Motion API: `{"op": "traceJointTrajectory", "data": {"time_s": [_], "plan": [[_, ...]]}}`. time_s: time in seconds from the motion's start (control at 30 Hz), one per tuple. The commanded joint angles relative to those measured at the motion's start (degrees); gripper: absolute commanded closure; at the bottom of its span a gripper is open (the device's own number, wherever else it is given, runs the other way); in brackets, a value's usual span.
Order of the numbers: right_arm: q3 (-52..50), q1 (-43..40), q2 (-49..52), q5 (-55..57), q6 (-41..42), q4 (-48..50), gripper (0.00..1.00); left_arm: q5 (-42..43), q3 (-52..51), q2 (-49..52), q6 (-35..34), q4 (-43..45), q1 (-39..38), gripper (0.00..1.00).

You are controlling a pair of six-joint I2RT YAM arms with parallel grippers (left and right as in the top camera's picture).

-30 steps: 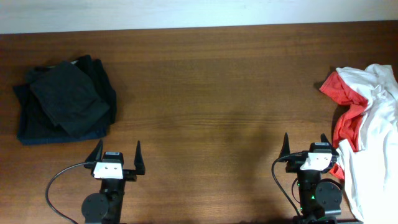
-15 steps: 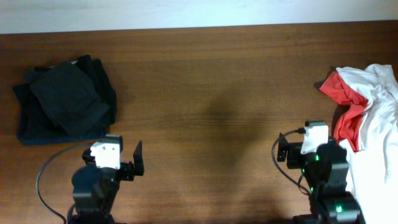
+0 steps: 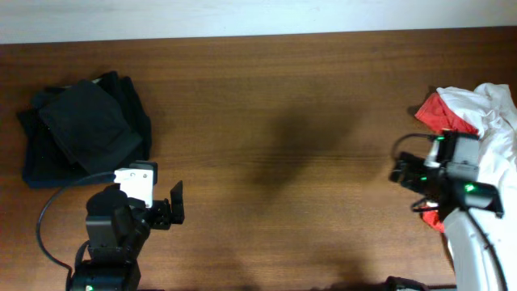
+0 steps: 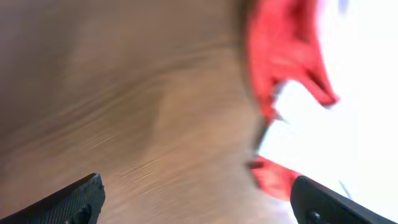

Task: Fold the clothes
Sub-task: 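Reach the right gripper to the white shirt on the red sweatshirt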

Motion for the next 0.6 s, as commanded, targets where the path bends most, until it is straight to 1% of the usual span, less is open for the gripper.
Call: {"op": "traceJointTrajectory", "data": {"time_s": [0.0,0.03,0.1,0.13,0.3,0.37,0.4,0.5,0.57], "plan": [[1.0,-8.9,6.3,4.0,6.2,0.9,0.01,0.8,1.3,0.0,-0.4,-0.1,-0.3,0.01],[1.0,-10.5,8.0,4.2,6.1,1.3,0.00,0.8,1.3,0.0,-0.4,-0.1,-0.3,0.01],[1.0,-14.0,12.6,4.5,6.1,3.1,0.02,0.8,1.3,0.0,-0.4,-0.1,-0.3,0.01],[1.0,-15.4,14.8,4.5,6.2,4.3,0.05,0.8,1.3,0.0,-0.4,-0.1,-0.3,0.01],[1.0,-18.7,22.0,4.4,6.2,8.2,0.14,0.8,1.3,0.0,-0.4,-0.1,-0.3,0.01],[1.0,-18.7,23.2,4.5,6.2,9.3,0.21,0.8,1.3,0.0,-0.4,-0.1,-0.3,0.01],[1.0,-18.7,23.4,4.5,6.2,9.7,0.28,0.8,1.3,0.0,-0.4,-0.1,-0.3,0.01],[1.0,-18.7,23.4,4.5,6.1,10.7,0.41,0.8,1.3,0.0,-0.4,0.0,-0.3,0.01],[1.0,-18.7,23.4,4.5,6.2,11.0,0.43,0.8,1.3,0.0,-0.4,0.0,-0.3,0.01]]}}
